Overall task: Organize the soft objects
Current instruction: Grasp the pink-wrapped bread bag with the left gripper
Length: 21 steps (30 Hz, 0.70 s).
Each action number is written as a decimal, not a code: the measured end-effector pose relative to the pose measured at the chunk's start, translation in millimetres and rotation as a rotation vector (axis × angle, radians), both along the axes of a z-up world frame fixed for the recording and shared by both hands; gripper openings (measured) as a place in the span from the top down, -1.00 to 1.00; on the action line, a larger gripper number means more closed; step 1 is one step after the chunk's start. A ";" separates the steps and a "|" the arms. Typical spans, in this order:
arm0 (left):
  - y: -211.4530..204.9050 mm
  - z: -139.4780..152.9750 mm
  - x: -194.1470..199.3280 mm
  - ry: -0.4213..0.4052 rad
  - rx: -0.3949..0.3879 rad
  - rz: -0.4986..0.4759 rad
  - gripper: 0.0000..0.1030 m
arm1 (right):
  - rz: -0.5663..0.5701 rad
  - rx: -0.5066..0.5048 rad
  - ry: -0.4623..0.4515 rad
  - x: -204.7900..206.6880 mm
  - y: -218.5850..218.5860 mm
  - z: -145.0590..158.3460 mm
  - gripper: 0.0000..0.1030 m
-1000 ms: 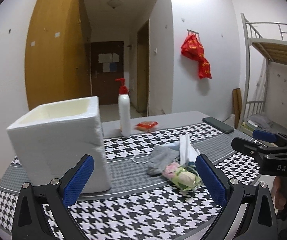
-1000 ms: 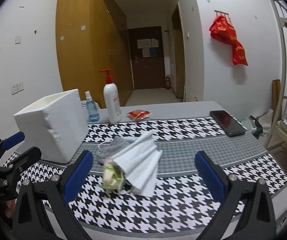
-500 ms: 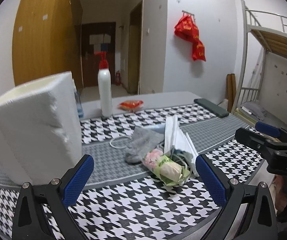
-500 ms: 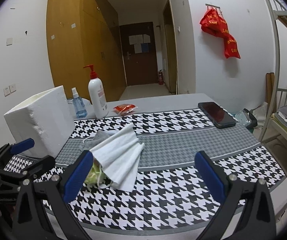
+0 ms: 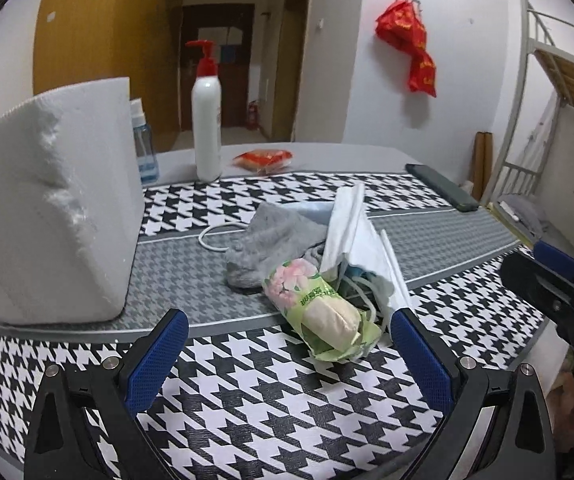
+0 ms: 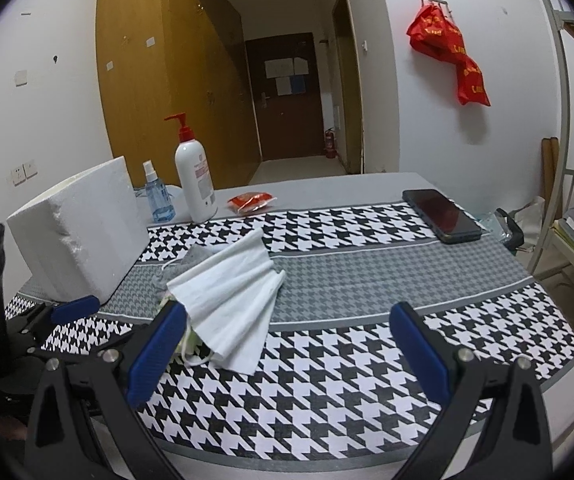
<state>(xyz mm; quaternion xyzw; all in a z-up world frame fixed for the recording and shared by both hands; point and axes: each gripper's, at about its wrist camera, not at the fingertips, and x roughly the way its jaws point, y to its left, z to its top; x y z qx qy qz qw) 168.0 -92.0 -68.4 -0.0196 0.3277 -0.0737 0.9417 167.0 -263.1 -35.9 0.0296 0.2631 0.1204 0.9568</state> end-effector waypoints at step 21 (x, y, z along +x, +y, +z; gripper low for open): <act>-14.3 -12.6 19.4 0.068 -0.025 0.005 0.00 | 0.011 -0.009 0.030 6.1 -3.3 -6.1 -0.99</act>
